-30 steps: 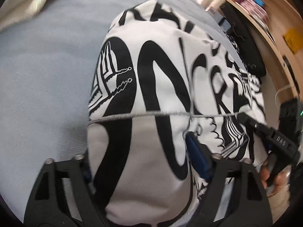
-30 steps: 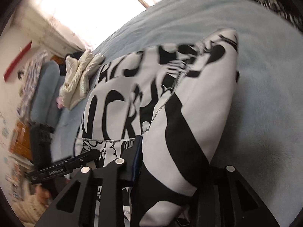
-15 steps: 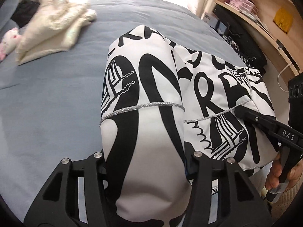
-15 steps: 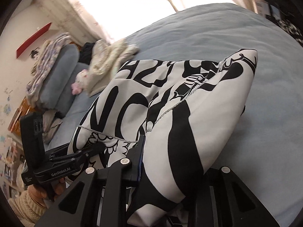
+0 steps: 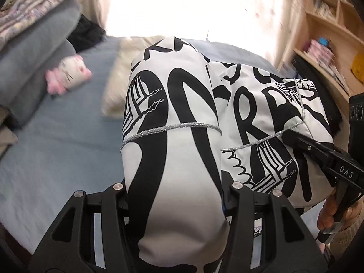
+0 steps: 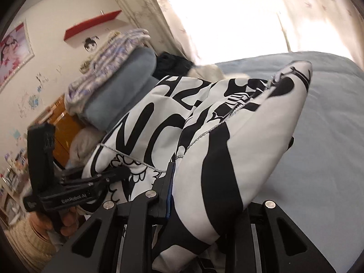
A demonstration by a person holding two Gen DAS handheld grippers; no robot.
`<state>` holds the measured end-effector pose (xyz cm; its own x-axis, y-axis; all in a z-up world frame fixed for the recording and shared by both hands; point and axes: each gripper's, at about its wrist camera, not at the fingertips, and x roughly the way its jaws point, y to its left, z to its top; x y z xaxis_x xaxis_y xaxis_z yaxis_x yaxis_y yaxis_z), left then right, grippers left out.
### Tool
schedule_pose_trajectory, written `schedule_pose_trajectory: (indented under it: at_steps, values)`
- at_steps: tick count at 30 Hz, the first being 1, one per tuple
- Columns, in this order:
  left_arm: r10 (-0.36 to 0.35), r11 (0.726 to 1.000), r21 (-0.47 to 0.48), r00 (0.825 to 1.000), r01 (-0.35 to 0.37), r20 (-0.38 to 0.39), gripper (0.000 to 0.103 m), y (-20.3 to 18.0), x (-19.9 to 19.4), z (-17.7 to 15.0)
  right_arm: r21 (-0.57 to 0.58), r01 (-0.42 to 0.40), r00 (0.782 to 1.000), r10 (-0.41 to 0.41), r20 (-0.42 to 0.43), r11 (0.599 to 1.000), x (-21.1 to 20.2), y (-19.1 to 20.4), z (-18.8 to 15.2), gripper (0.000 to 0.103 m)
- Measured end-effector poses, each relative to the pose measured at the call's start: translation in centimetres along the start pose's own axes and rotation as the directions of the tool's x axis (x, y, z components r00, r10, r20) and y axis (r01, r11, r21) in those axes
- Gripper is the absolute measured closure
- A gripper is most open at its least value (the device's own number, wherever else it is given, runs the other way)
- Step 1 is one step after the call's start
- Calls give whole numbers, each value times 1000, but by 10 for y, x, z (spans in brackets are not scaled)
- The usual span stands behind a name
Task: Fold large clothes
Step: 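Lift the printed bundle with both grippers and carry it toward the cream stack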
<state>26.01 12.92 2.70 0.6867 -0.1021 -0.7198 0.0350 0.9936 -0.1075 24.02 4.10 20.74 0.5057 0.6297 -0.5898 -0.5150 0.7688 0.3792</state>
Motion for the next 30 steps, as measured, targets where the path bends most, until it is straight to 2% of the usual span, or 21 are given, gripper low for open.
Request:
schedule_pose_trajectory:
  at_steps: [3, 8, 11, 13, 16, 18, 20, 22, 23, 25, 30]
  values:
    - [22, 1000, -1, 998, -22, 67, 56, 42, 7, 50, -31, -8, 999, 9, 38, 999, 39, 22, 50, 82]
    - [24, 1000, 13, 988, -26, 153, 56, 103, 41, 147, -32, -7, 994, 10, 110, 999, 107, 31, 140, 82]
    - [20, 1000, 12, 986, -23, 164, 56, 131, 76, 202, -10, -12, 991, 13, 136, 1000, 153, 24, 181, 82]
    - [10, 1000, 19, 988, -13, 157, 56, 144, 114, 238, 29, -18, 989, 13, 147, 999, 187, 6, 202, 82]
    - [-29, 1000, -6, 996, 29, 80, 55, 174, 178, 276, 93, -6, 992, -5, 125, 996, 238, -30, 212, 82]
    - [-38, 999, -20, 999, 38, 2, 55, 188, 222, 283, 164, 14, 997, -26, 69, 986, 289, -67, 213, 82]
    - [-43, 998, -43, 996, 40, -76, 49, 196, 270, 276, 218, 64, 998, -66, 2, 974, 325, -97, 195, 80]
    - [-28, 992, -123, 993, 14, -113, 25, 211, 311, 265, 264, 77, 997, -73, -28, 962, 349, -118, 181, 72]
    - [-33, 986, -167, 993, 13, -114, 22, 216, 322, 262, 290, 70, 997, -63, -35, 954, 357, -128, 176, 65]
    - [-42, 976, -217, 993, 18, -106, 17, 223, 332, 260, 284, 71, 997, -61, -41, 956, 370, -130, 175, 62]
    - [3, 988, -156, 996, -16, -86, 17, 211, 323, 262, 243, 116, 990, -93, -104, 963, 378, -125, 187, 55]
